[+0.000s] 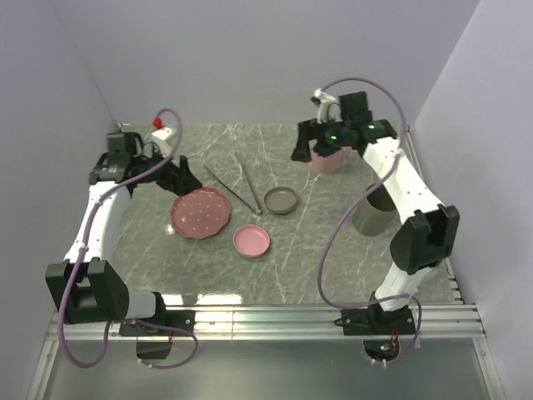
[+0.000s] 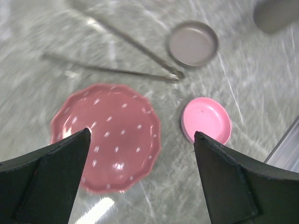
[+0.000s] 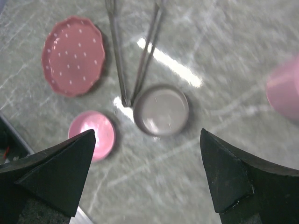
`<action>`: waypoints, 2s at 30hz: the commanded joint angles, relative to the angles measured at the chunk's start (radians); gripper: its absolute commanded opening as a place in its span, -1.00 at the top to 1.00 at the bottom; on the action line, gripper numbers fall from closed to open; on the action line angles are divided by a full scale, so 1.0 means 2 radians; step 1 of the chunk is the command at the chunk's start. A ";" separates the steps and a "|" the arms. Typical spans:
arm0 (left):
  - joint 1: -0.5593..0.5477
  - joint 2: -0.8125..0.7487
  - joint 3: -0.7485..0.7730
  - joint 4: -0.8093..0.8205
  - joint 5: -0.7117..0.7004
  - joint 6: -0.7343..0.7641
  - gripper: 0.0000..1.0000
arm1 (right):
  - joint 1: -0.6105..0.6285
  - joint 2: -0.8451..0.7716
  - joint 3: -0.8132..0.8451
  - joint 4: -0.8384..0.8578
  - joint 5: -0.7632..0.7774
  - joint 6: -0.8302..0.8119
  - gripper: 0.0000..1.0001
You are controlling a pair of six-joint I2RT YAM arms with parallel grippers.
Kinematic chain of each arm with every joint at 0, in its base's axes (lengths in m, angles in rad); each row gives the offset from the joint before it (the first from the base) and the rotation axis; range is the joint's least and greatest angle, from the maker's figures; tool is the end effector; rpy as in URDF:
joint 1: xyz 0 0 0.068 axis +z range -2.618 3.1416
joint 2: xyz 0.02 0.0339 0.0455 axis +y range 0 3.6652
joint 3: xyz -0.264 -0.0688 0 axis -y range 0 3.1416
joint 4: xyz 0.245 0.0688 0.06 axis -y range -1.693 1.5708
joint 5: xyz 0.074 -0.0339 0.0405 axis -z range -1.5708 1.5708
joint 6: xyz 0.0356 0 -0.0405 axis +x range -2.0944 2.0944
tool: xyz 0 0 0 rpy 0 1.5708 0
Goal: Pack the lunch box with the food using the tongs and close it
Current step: Pick up the lid of the lunch box with the left arm
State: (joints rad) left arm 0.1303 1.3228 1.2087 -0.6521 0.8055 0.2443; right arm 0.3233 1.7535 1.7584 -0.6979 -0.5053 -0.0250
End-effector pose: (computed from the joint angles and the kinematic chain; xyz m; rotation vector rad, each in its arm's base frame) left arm 0.2775 0.0105 0.3327 0.5047 2.0955 -0.7197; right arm 0.3677 0.1414 0.3671 -0.6570 2.1642 0.7298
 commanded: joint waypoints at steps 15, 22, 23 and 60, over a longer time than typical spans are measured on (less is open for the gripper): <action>-0.332 0.281 0.203 0.002 -0.090 0.306 -0.53 | -0.258 -0.222 -0.146 -0.092 -0.129 -0.045 -0.99; -0.362 0.355 0.247 -0.006 -0.100 0.372 -0.45 | -0.296 -0.249 -0.168 -0.107 -0.140 -0.050 -0.99; -0.364 0.359 0.249 -0.006 -0.099 0.379 -0.44 | -0.301 -0.252 -0.167 -0.110 -0.141 -0.055 -0.99; -0.390 0.405 0.204 0.004 -0.127 0.393 0.35 | -0.361 -0.236 -0.160 -0.107 -0.168 -0.040 -0.99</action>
State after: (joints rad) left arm -0.6460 2.1235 1.6222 -0.6609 0.5640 1.0233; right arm -0.3893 1.2869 1.4189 -0.9279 -0.8173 -0.1081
